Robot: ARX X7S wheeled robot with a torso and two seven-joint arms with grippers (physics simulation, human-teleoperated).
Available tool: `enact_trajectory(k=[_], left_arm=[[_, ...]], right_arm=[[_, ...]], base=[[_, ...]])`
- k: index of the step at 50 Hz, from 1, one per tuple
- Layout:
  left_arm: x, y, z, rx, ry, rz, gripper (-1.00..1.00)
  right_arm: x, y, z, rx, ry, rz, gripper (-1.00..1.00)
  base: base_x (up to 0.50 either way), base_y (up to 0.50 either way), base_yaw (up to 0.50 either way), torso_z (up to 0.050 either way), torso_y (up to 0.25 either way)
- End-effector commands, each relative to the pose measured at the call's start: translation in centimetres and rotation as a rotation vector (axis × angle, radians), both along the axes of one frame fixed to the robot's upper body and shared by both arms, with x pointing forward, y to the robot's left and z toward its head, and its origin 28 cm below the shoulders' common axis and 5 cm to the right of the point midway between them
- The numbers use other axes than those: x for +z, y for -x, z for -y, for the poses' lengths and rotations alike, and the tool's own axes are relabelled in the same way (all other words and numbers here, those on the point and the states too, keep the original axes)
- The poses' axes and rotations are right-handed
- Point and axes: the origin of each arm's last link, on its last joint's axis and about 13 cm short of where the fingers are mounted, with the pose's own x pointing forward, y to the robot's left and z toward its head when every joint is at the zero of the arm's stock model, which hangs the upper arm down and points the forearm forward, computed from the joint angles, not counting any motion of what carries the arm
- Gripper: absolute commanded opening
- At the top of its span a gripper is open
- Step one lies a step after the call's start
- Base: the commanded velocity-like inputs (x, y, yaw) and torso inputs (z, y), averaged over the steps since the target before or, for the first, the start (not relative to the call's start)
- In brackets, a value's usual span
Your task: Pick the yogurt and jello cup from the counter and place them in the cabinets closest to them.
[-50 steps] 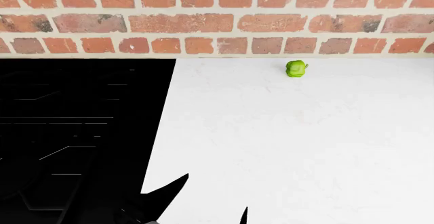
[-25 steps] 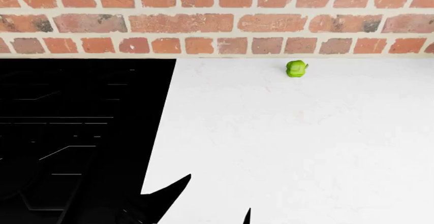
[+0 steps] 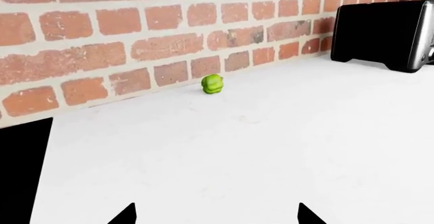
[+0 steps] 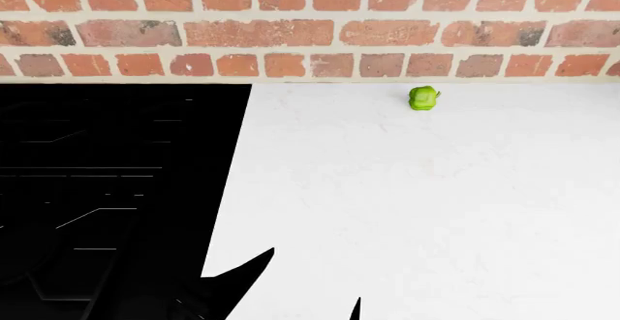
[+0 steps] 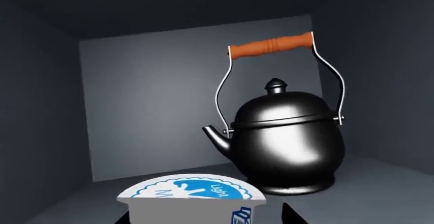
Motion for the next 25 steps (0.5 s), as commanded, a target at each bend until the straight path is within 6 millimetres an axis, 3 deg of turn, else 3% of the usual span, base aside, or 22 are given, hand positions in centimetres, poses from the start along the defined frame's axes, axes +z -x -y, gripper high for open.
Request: enact_trajectory(k=[1, 15, 25], left_arm=[[0.0, 0.0, 0.0, -0.002, 0.005, 0.002, 1.00], [-0.1, 0.0, -0.1, -0.002, 0.009, 0.001, 1.00], [-0.1, 0.1, 0.1, -0.006, 0.008, 0.003, 1.00]], right_arm=[[-5.5, -1.8, -1.3, 0.109, 0.016, -0.323, 1.00], [-5.5, -1.6, -1.3, 0.128, 0.009, -0.344, 1.00], [-5.4, -0.3, -1.2, 0.185, -0.005, -0.386, 1.00]], base=[[0.00, 0.00, 0.00, 0.000, 0.000], [0.00, 0.00, 0.00, 0.000, 0.000], [0.00, 0.00, 0.00, 0.000, 0.000]])
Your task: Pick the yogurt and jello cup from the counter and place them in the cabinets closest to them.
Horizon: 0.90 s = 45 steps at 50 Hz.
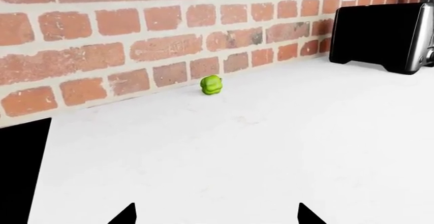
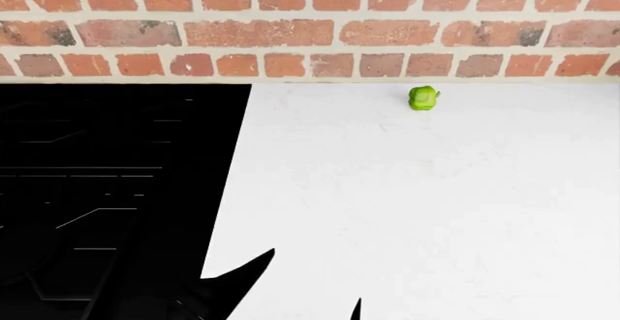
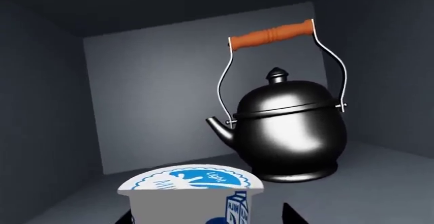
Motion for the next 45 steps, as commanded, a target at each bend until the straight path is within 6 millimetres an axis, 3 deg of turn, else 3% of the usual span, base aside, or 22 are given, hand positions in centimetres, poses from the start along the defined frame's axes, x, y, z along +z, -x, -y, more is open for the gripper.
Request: enact_trajectory(k=[1, 21, 45], left_arm=[[0.0, 0.0, 0.1, -0.005, 0.000, 0.001, 1.00], [0.2, 0.4, 0.2, -0.010, -0.001, 0.010, 1.00], [0.1, 0.5, 0.2, -0.013, 0.005, 0.013, 1.00]], right_arm=[[-5.5, -1.1, -1.6, 0.159, 0.033, -0.360, 1.00], [-5.4, 1.8, -2.0, 0.160, 0.051, -0.306, 1.00], [-5.5, 2.4, -1.8, 0.183, 0.029, -0.322, 1.00]], base=[[0.00, 0.00, 0.00, 0.000, 0.000], [0.00, 0.00, 0.00, 0.000, 0.000], [0.00, 0.00, 0.00, 0.000, 0.000]])
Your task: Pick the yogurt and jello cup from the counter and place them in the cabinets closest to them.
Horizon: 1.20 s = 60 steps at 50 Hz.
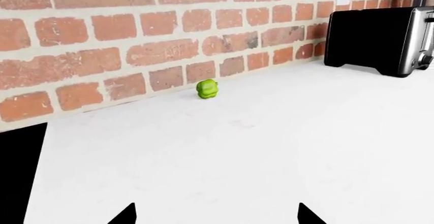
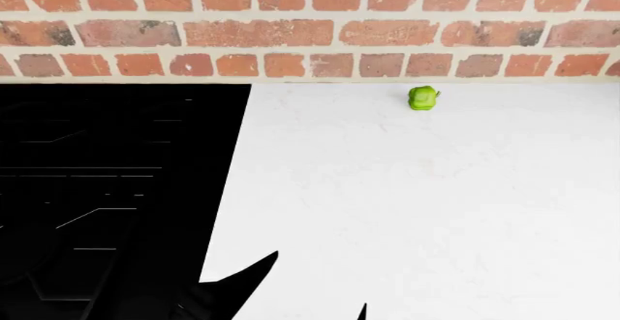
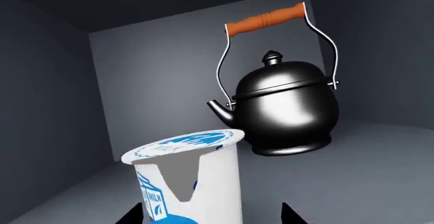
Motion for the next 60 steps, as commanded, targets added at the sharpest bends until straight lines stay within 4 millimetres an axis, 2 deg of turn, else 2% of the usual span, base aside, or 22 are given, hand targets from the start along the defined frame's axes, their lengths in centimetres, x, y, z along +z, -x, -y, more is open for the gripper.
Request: enact_trajectory(k=[1, 10, 35, 47, 53, 60], left_arm=[[0.0, 0.0, 0.1, -0.001, 0.001, 0.001, 1.00], [0.0, 0.1, 0.1, -0.004, 0.003, 0.001, 1.00], [-0.1, 0.1, 0.1, -0.003, 0.002, 0.007, 1.00], [-0.1, 0.1, 0.0, -0.002, 0.008, 0.009, 1.00], [0.0, 0.1, -0.1, 0.004, 0.018, 0.010, 1.00], [0.0, 0.0, -0.5, 0.024, 0.038, 0.010, 1.00]], right_arm=[[-4.0, 0.1, -1.7, 0.166, 0.069, -0.296, 1.00], [-4.3, 1.7, -1.7, 0.194, 0.086, -0.275, 1.00], [-4.0, 2.6, -1.6, 0.209, 0.080, -0.261, 1.00], [-3.4, 3.3, -0.8, 0.201, 0.081, -0.244, 1.00], [-4.0, 4.1, -0.2, 0.203, 0.076, -0.242, 1.00], [-6.7, 5.0, 1.1, 0.219, 0.082, -0.259, 1.00]], base=[[0.00, 0.00, 0.00, 0.000, 0.000], [0.00, 0.00, 0.00, 0.000, 0.000], [0.00, 0.00, 0.00, 0.000, 0.000], [0.00, 0.00, 0.00, 0.000, 0.000], [0.00, 0.00, 0.00, 0.000, 0.000], [0.00, 0.00, 0.00, 0.000, 0.000]])
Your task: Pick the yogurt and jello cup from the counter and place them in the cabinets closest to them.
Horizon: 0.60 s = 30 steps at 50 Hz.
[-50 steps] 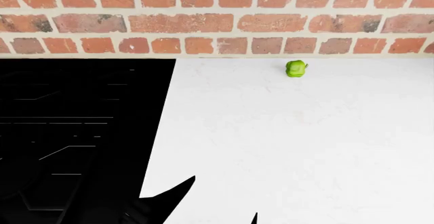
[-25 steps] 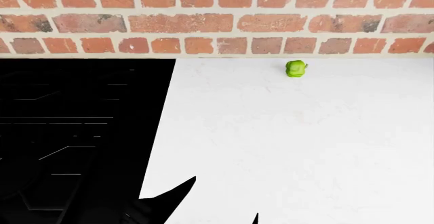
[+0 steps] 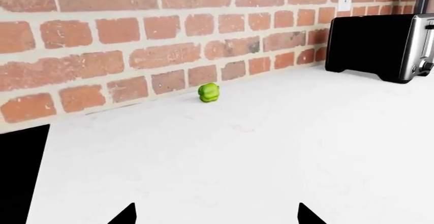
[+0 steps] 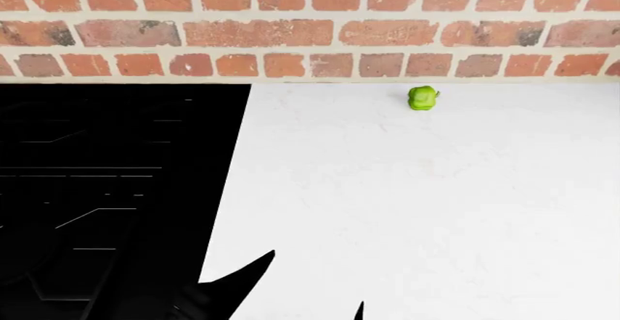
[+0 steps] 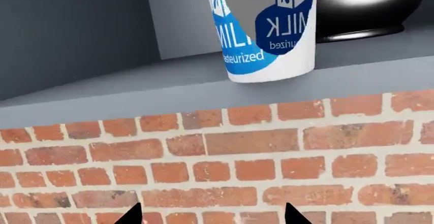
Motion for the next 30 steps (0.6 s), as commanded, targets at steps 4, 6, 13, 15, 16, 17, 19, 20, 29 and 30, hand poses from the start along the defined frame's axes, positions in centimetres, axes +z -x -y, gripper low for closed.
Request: enact_trajectory(k=[4, 6, 13, 15, 16, 17, 19, 20, 29, 30], left_arm=[[-0.1, -0.3, -0.7, 0.031, 0.027, -0.003, 1.00], [-0.2, -0.5, -0.8, 0.039, 0.030, -0.005, 1.00], [-0.4, -1.0, -0.8, 0.051, 0.031, -0.012, 1.00], [-0.4, -1.1, -0.8, 0.052, 0.032, -0.013, 1.00], [-0.4, -1.1, -0.8, 0.053, 0.033, -0.014, 1.00], [-0.4, -1.1, -0.9, 0.054, 0.033, -0.014, 1.00], [-0.4, -1.2, -0.9, 0.056, 0.033, -0.015, 1.00], [-0.4, -1.2, -0.9, 0.057, 0.033, -0.016, 1.00], [-0.4, -1.2, -0.9, 0.060, 0.032, -0.017, 1.00], [-0.4, -1.2, -0.9, 0.061, 0.031, -0.017, 1.00]], right_arm=[[-4.4, 1.3, 2.2, 0.022, 0.011, -0.031, 1.00], [-5.4, 1.2, 2.6, 0.026, 0.019, -0.041, 1.00], [-7.0, 1.1, 3.2, 0.032, 0.036, -0.056, 1.00], [-7.2, 1.1, 3.2, 0.034, 0.040, -0.060, 1.00], [-7.5, 1.1, 3.2, 0.037, 0.043, -0.063, 1.00], [-7.6, 1.2, 3.2, 0.040, 0.047, -0.065, 1.00], [-8.0, 1.3, 3.1, 0.047, 0.053, -0.067, 1.00], [-8.1, 1.4, 3.1, 0.049, 0.054, -0.069, 1.00], [-9.9, 1.9, 2.9, 0.089, 0.094, -0.116, 1.00], [-10.1, 2.0, 2.8, 0.094, 0.099, -0.124, 1.00]], base=[[0.00, 0.00, 0.00, 0.000, 0.000], [0.00, 0.00, 0.00, 0.000, 0.000], [0.00, 0.00, 0.00, 0.000, 0.000], [0.00, 0.00, 0.00, 0.000, 0.000], [0.00, 0.00, 0.00, 0.000, 0.000], [0.00, 0.00, 0.00, 0.000, 0.000], [0.00, 0.00, 0.00, 0.000, 0.000], [0.00, 0.00, 0.00, 0.000, 0.000], [0.00, 0.00, 0.00, 0.000, 0.000], [0.00, 0.00, 0.00, 0.000, 0.000]])
